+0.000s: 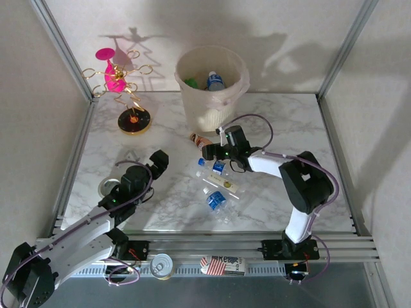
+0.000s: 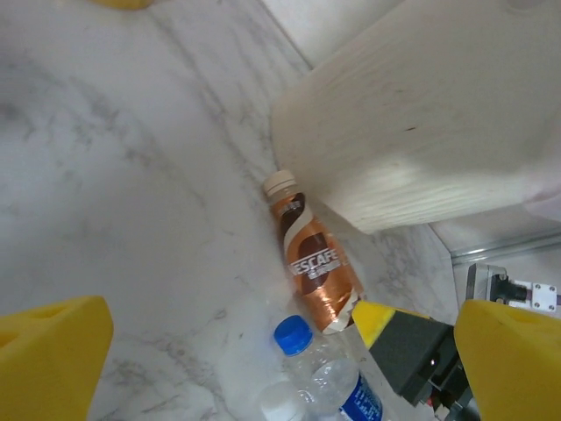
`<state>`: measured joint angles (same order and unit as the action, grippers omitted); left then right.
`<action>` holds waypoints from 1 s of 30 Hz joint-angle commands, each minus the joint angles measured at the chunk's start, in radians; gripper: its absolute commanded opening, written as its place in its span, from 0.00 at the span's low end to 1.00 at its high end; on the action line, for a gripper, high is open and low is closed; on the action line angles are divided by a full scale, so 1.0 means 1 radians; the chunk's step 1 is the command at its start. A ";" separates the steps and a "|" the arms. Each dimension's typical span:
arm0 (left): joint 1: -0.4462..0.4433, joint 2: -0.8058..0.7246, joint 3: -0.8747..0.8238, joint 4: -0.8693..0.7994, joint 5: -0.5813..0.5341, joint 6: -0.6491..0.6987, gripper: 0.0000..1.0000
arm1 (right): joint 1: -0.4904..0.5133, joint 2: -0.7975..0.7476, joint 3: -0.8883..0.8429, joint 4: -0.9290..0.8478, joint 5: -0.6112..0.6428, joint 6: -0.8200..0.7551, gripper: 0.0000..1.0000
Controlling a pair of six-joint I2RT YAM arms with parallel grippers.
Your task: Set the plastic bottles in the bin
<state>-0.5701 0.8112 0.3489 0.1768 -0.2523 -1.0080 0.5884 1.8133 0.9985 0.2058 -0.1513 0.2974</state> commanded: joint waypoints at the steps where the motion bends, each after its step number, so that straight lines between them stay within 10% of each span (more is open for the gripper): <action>1: 0.012 -0.024 -0.041 0.067 -0.024 -0.099 0.99 | 0.007 0.051 0.044 0.006 0.060 -0.026 0.88; 30: 0.011 -0.068 -0.066 0.020 -0.031 -0.096 1.00 | 0.010 0.195 0.130 0.096 0.101 -0.048 0.65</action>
<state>-0.5674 0.7578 0.2928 0.2050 -0.2596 -1.0935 0.5919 2.0121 1.1133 0.2714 -0.0708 0.2665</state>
